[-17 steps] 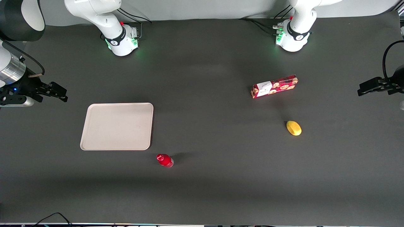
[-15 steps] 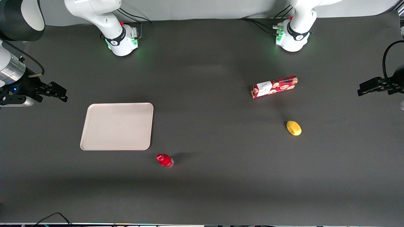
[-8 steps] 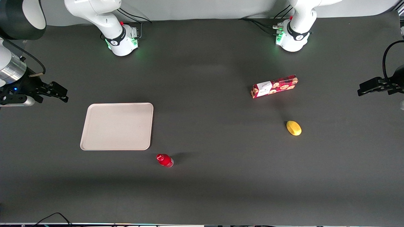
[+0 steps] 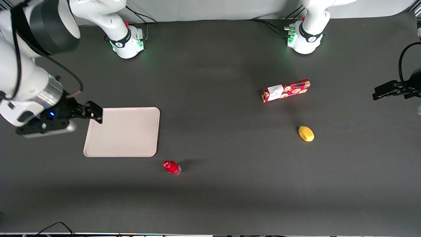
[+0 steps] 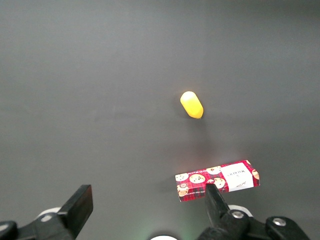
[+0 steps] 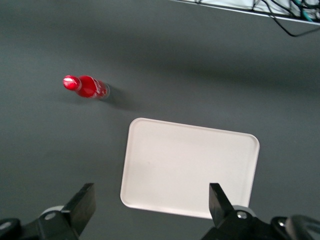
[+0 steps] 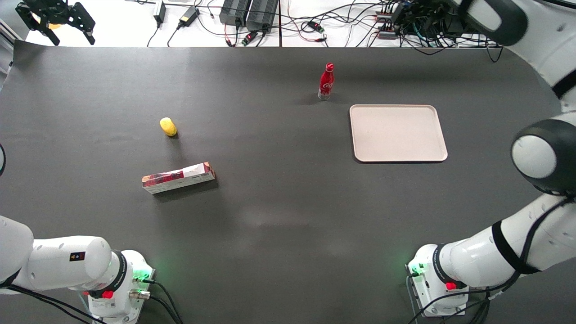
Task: Place coke bottle on tray
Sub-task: 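Move the open right gripper over the tray toward the red Coke bottle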
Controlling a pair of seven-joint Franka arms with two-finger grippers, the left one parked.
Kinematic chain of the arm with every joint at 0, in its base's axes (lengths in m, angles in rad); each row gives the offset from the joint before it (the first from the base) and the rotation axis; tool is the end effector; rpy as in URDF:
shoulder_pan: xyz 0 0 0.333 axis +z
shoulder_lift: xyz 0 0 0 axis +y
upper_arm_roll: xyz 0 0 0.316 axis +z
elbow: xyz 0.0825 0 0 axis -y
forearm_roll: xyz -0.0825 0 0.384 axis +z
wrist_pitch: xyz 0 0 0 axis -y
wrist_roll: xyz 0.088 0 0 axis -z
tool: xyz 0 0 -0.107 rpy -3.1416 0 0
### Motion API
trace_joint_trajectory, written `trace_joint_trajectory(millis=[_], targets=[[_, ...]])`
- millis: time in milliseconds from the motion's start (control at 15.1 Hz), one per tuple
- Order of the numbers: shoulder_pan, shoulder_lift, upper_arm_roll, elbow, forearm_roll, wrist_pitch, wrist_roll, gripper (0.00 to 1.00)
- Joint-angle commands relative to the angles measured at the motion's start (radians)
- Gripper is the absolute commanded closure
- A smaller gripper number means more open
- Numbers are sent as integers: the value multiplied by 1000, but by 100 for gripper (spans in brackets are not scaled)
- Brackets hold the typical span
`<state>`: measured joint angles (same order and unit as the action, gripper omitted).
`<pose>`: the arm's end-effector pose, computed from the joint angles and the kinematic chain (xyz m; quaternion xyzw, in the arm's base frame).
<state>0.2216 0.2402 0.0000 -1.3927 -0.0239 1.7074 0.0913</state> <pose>0.6243 0.1383 0.5787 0.9970 0.0662 0.0386 0.0059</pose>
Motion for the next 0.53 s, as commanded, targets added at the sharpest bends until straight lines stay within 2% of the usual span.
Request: trace_joint_trajectory(millis=[0,132,463], targets=[[18,197,52,254,19,-45,100,0],[19,269,115,314,16,-26,166,0],[71,421,129,320,2,127,226,0]])
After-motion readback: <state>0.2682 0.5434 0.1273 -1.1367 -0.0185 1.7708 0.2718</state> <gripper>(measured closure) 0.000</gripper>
